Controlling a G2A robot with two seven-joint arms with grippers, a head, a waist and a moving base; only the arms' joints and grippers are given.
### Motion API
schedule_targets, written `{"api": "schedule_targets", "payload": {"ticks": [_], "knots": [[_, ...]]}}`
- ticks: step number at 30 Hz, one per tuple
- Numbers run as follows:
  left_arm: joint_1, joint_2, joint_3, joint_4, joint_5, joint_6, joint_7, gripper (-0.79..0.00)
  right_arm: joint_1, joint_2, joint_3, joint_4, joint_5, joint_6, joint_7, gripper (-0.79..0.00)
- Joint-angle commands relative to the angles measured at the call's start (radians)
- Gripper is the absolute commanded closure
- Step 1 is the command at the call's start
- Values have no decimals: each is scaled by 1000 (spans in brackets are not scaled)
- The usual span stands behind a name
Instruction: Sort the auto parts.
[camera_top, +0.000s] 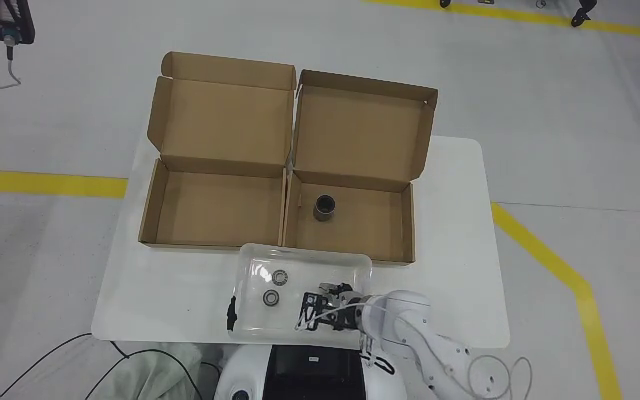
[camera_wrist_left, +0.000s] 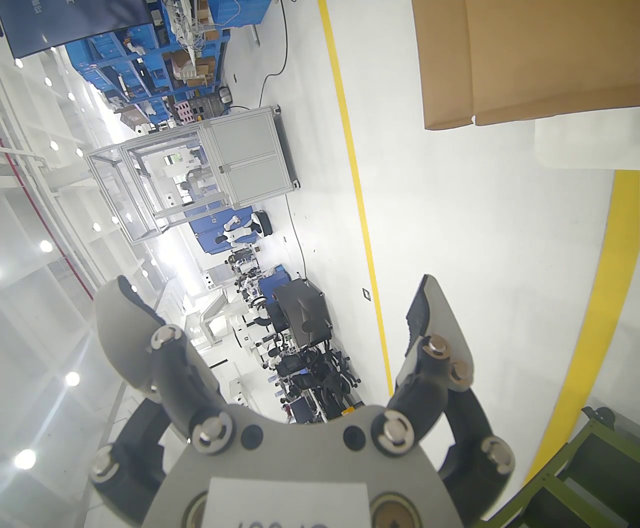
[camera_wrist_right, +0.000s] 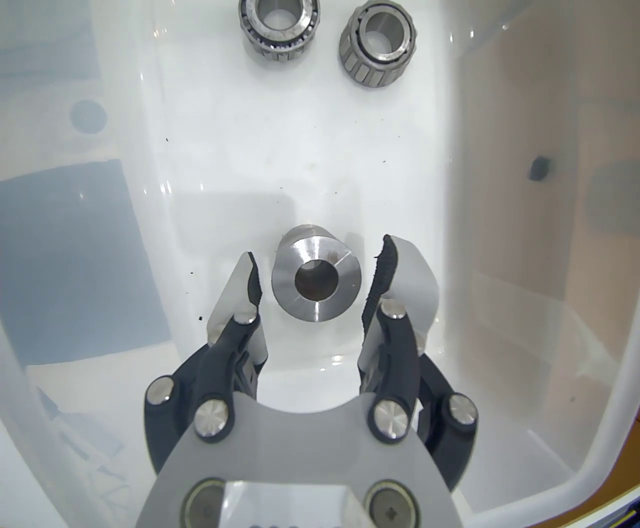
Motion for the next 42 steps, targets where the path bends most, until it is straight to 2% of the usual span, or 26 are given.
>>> {"api": "schedule_targets", "payload": {"ticks": [1, 5, 12, 18, 26, 32, 38, 42], "knots": [[0, 0, 0, 0, 0, 0, 0, -785, 9, -1, -6, 8, 8, -1, 5, -215], [0, 0, 0, 0, 0, 0, 0, -785, 25, -3, -16, 16, 25, -12, 9, 0], [0, 0, 0, 0, 0, 0, 0, -785, 39, -1, -19, 10, 38, -18, -28, 0], [0, 0, 0, 0, 0, 0, 0, -785, 34, 9, 9, -36, 60, -50, -170, 0], [0, 0, 0, 0, 0, 0, 0, -785, 44, 6, 24, -106, 88, 32, -293, 0], [0, 0, 0, 0, 0, 0, 0, -785, 124, -11, 28, -107, 242, 38, -437, 0], [0, 0, 0, 0, 0, 0, 0, -785, 245, -34, 17, -64, 397, -15, -549, 0], [0, 0, 0, 0, 0, 0, 0, -785, 284, -44, 15, -32, 452, -42, -651, 0]]}}
